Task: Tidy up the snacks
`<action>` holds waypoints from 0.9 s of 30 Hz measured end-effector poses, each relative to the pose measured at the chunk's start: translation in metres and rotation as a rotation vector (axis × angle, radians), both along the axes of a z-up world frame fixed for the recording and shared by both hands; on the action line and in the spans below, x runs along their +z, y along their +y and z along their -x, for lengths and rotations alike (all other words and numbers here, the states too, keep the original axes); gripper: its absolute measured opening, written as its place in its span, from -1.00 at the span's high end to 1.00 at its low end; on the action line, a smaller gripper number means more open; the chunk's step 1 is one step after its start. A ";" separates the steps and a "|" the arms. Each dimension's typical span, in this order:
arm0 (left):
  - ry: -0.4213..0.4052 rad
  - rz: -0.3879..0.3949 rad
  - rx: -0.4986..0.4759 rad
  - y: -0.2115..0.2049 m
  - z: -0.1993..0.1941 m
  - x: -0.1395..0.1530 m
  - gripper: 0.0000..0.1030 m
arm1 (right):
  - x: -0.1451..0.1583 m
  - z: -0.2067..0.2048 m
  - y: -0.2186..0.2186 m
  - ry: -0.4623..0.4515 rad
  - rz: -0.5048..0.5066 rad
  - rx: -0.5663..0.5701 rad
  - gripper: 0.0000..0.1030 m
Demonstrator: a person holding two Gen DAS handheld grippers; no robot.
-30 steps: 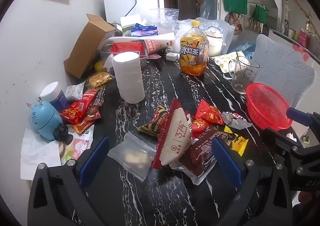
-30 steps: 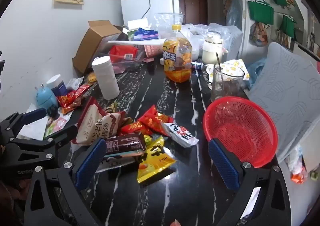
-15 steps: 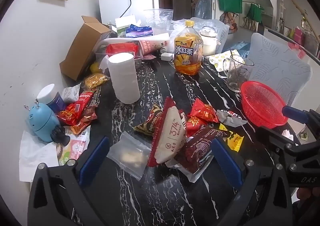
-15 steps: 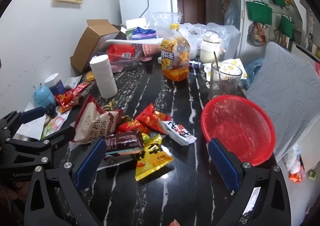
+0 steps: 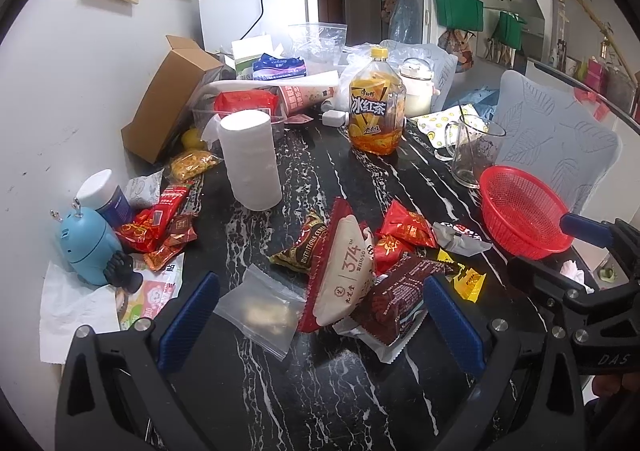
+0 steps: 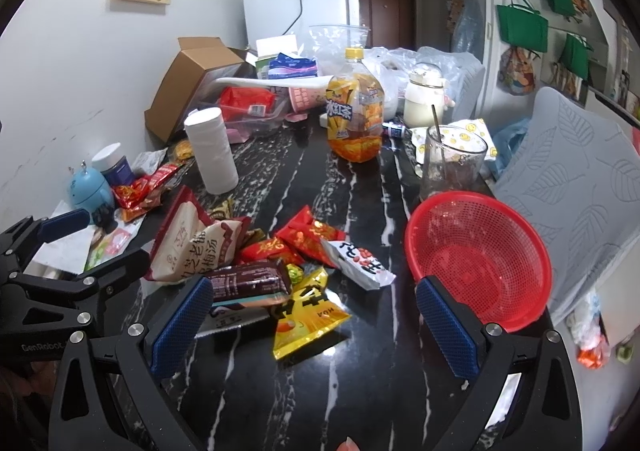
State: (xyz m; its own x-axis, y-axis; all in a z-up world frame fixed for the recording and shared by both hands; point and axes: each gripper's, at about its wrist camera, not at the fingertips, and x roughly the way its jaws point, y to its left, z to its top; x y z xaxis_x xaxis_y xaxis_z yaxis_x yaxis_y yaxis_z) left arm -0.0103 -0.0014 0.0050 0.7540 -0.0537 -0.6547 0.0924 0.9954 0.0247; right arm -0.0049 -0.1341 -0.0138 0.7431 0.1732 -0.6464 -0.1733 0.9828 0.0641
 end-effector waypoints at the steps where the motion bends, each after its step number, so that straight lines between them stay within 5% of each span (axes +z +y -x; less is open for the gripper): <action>1: -0.001 0.002 0.000 0.001 0.000 0.000 -1.00 | 0.000 0.000 0.000 -0.001 0.000 0.002 -1.00; 27: -0.019 0.026 0.003 0.009 0.011 0.007 -1.00 | 0.009 0.012 0.005 -0.029 -0.001 0.005 -1.00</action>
